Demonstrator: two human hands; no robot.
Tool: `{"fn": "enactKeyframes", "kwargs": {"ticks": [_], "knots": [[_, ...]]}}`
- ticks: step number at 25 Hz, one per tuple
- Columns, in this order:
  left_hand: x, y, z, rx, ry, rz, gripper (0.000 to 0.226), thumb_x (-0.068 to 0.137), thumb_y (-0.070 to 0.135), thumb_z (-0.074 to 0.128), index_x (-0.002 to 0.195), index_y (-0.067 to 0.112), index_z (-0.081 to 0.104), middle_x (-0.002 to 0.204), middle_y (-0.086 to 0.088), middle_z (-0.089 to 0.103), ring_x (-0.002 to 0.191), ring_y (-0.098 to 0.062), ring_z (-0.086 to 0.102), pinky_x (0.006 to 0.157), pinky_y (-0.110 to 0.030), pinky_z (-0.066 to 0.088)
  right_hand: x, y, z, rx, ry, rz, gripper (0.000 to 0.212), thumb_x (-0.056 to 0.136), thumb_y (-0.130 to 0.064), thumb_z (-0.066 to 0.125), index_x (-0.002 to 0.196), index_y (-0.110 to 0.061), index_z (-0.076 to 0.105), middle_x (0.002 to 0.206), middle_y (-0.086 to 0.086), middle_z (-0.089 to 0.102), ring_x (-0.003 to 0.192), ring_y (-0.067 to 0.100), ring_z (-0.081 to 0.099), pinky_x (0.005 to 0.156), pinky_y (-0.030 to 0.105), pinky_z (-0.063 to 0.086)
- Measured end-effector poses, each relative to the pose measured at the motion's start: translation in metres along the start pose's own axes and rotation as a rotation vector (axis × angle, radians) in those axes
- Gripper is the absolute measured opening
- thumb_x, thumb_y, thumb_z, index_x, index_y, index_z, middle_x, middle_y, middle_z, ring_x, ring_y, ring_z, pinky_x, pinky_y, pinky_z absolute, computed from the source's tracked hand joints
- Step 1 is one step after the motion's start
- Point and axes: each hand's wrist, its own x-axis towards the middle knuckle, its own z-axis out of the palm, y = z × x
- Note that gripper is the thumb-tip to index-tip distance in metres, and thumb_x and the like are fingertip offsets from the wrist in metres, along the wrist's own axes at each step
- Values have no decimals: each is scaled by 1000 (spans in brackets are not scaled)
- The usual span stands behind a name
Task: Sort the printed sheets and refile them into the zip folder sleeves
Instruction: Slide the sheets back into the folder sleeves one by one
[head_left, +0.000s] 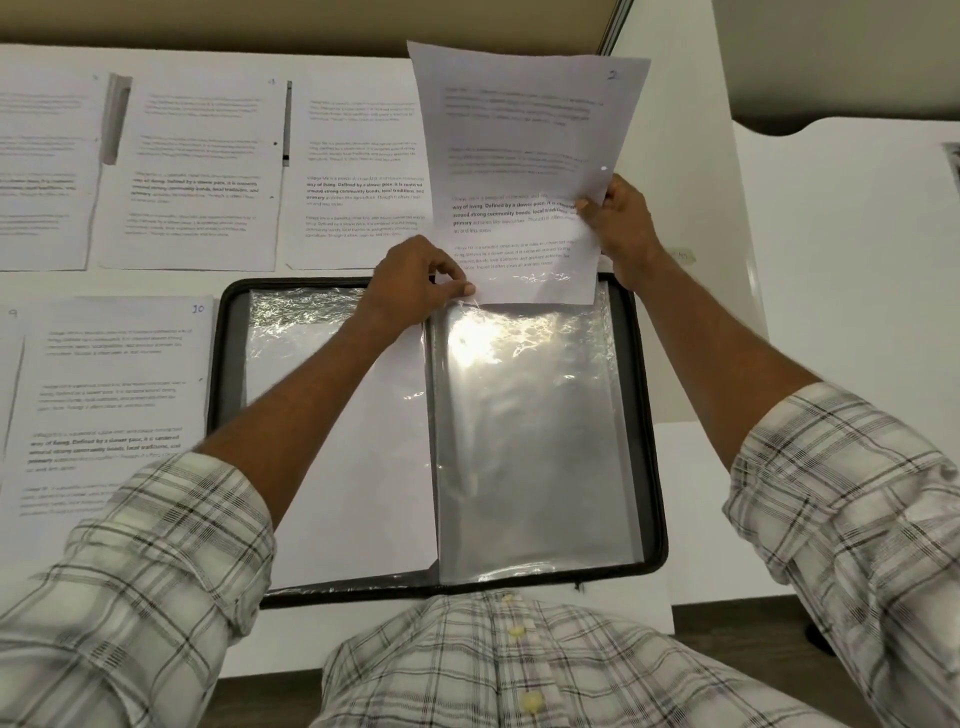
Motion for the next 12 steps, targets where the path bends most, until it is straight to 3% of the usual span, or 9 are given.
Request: {"fn": "enactKeyframes", "kwargs": {"ticks": [5,8,12], "knots": [[-2,-3,2,-44,34,-32,29,77,44,88,90,20,80,98,-4,64,95,-19,62,86,-42,56,1,10,-1,-53,-40,9,45,89,-19,64,133,-10,61,125,6,71,114,24,69,102,51,54],[-11,-4,7,-96,36,7,34,81,35,86,109,17,78,104,-2,69,95,-15,62,90,-36,54,1,15,-1,-51,-11,28,47,92,-20,64,137,-11,59,127,6,70,115,24,68,102,50,55],[-18,-5,12,-2,86,48,36,82,41,84,110,21,77,89,10,66,103,-18,56,94,-42,49,3,13,4,-49,7,26,46,93,-19,63,139,-12,59,128,4,70,116,22,68,102,48,55]]}}
